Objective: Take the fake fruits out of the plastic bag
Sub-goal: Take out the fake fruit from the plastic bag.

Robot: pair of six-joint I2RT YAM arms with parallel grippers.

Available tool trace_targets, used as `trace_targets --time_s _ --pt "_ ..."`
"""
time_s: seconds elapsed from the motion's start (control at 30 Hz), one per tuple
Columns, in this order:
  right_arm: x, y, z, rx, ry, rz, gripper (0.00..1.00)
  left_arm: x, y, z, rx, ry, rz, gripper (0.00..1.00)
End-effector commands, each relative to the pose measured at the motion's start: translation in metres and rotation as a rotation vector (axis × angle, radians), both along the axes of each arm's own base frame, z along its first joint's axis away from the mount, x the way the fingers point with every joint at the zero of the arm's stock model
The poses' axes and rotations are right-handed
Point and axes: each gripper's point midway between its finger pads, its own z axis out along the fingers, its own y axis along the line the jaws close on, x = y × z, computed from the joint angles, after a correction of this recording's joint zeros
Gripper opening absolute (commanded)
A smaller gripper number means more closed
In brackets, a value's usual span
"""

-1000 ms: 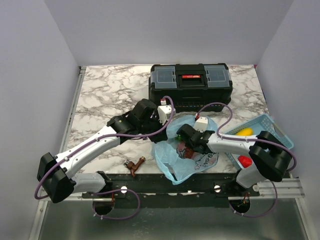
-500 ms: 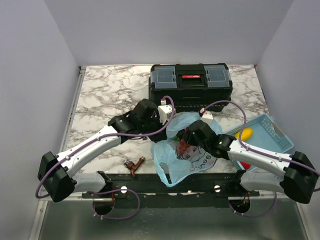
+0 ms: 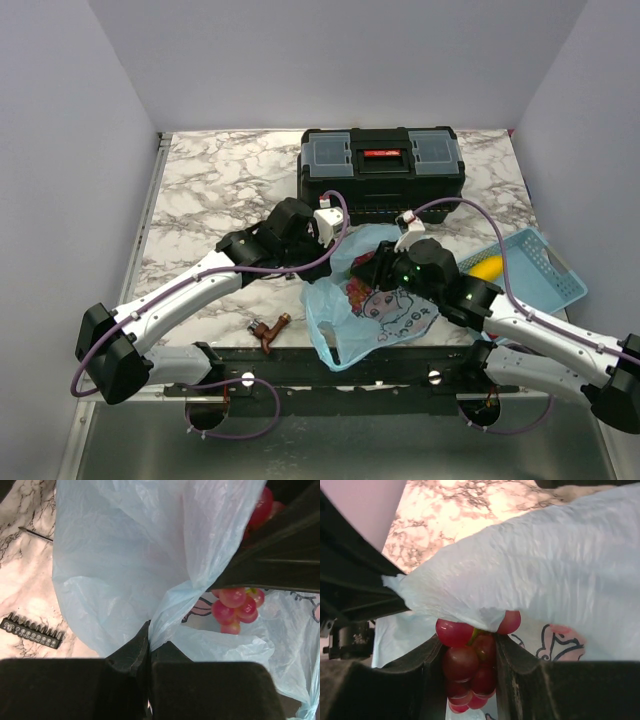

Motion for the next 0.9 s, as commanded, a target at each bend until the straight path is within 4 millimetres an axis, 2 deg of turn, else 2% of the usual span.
trace_targets --time_s 0.0,0.1,0.2,0.63,0.7,0.73,0.8,0.87 --pt "-0.018 0.017 0.035 0.075 -0.074 0.166 0.03 0.005 0.006 0.003 0.009 -0.044 0.026 0.00" --pt "-0.027 0.022 0.054 0.105 -0.107 0.237 0.04 0.004 0.006 0.002 0.012 -0.038 0.024 0.00" --pt "-0.025 0.016 0.077 0.131 -0.144 0.203 0.03 0.005 0.006 0.001 0.017 -0.041 0.028 0.00" --pt "-0.048 0.004 0.189 0.307 -0.336 0.271 0.03 0.006 0.006 0.000 0.023 -0.040 0.028 0.00" --pt "-0.036 -0.007 0.197 0.289 -0.352 0.180 0.03 0.006 0.006 0.001 0.021 -0.039 0.026 0.00" --pt "-0.022 -0.018 0.197 0.262 -0.358 0.083 0.03 0.005 0.006 0.001 0.018 -0.039 0.023 0.00" --pt "0.002 -0.048 0.191 0.189 -0.358 -0.124 0.02 0.006 0.006 0.000 0.019 -0.041 0.027 0.00" --pt "0.023 -0.090 0.181 0.106 -0.341 -0.373 0.02 0.006 0.006 -0.001 0.025 -0.033 0.025 0.00"
